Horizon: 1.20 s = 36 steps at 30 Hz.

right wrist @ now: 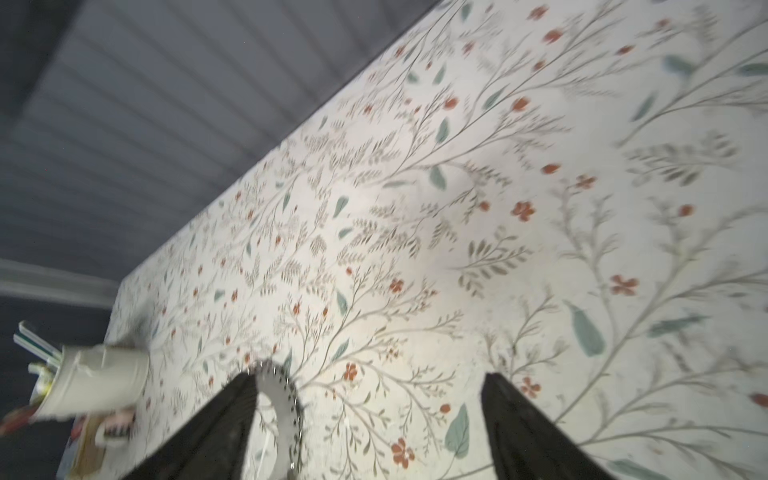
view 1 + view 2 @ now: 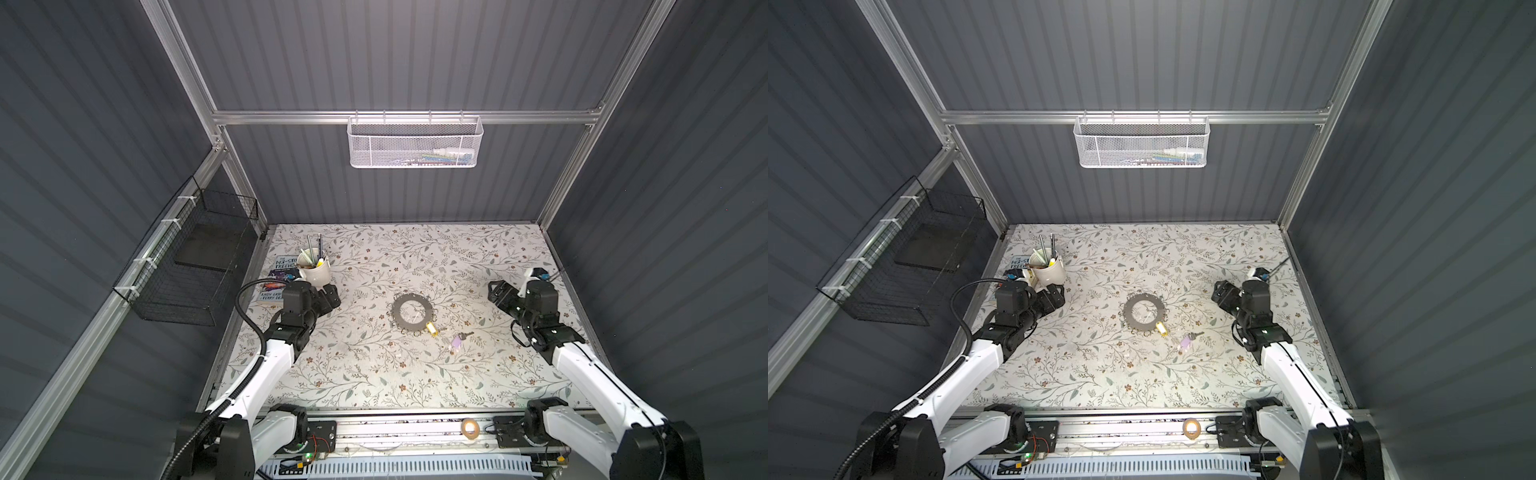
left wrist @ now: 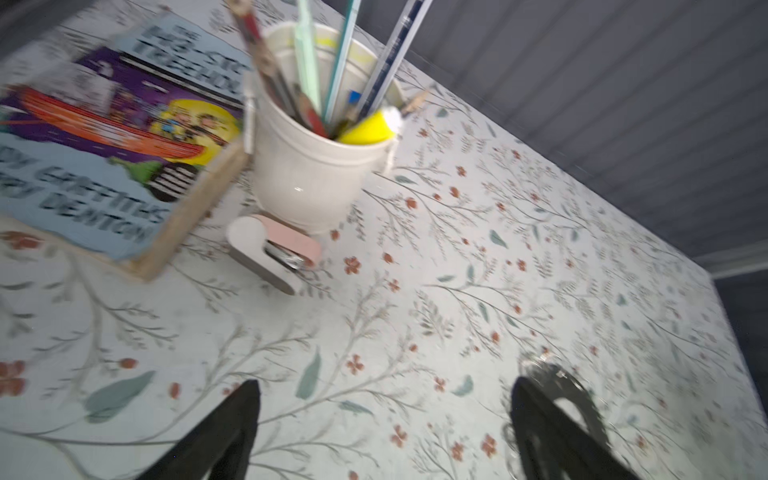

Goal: Put the keys on the keyring
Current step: 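Move both grippers over the ring plate near the yellow-tagged key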

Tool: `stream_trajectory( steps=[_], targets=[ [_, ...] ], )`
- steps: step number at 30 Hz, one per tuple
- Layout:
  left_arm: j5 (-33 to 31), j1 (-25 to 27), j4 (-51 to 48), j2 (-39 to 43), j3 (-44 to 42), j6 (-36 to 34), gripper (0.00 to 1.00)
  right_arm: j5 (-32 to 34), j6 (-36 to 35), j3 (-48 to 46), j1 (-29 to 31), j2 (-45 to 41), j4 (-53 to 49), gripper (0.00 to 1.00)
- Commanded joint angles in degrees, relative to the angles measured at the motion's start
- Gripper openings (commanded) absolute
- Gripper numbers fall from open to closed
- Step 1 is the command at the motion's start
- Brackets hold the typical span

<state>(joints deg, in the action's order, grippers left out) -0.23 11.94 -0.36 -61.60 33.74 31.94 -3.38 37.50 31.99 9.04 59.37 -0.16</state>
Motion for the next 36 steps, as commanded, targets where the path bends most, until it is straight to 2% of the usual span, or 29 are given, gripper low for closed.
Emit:
stream_trajectory(
  steps=[1, 3, 5, 9, 14, 20, 30, 36],
  targets=[
    [14.0, 3.4, -2.7, -0.5, -0.7, 1.6, 0.81, -8.4, -4.2, 2.4, 3.6, 4.1, -3.2, 0.75],
    [18.4, 5.5, -2.4, -2.8, -0.9, 2.9, 0.66, -10.0, -5.5, 3.8, 6.3, 9.0, -2.6, 0.68],
    [20.8, 8.4, -2.0, -4.8, -0.9, 3.8, 0.58, -10.7, -6.5, 5.4, 8.8, 13.4, -2.6, 0.58],
    [17.7, 15.6, -0.6, -7.8, -0.4, 4.7, 0.43, -12.8, -7.0, 8.9, 13.1, 22.0, -1.3, 0.32],
    [17.0, 21.5, 4.7, -14.7, 0.2, 7.6, 0.31, -12.0, -6.4, 11.8, 16.3, 29.4, -0.7, 0.15],
    [14.9, 26.2, 7.4, -21.8, 2.0, 8.4, 0.29, -11.8, -5.4, 12.2, 18.2, 34.4, 0.2, 0.1],
    [13.4, 26.8, 8.9, -24.8, 2.9, 9.3, 0.3, -12.1, -3.9, 11.4, 20.7, 37.1, 1.3, 0.08],
    [12.7, 26.8, 8.8, -25.7, 3.1, 9.5, 0.3, -14.0, -0.5, 7.3, 22.7, 34.3, 4.3, 0.07]
  ],
)
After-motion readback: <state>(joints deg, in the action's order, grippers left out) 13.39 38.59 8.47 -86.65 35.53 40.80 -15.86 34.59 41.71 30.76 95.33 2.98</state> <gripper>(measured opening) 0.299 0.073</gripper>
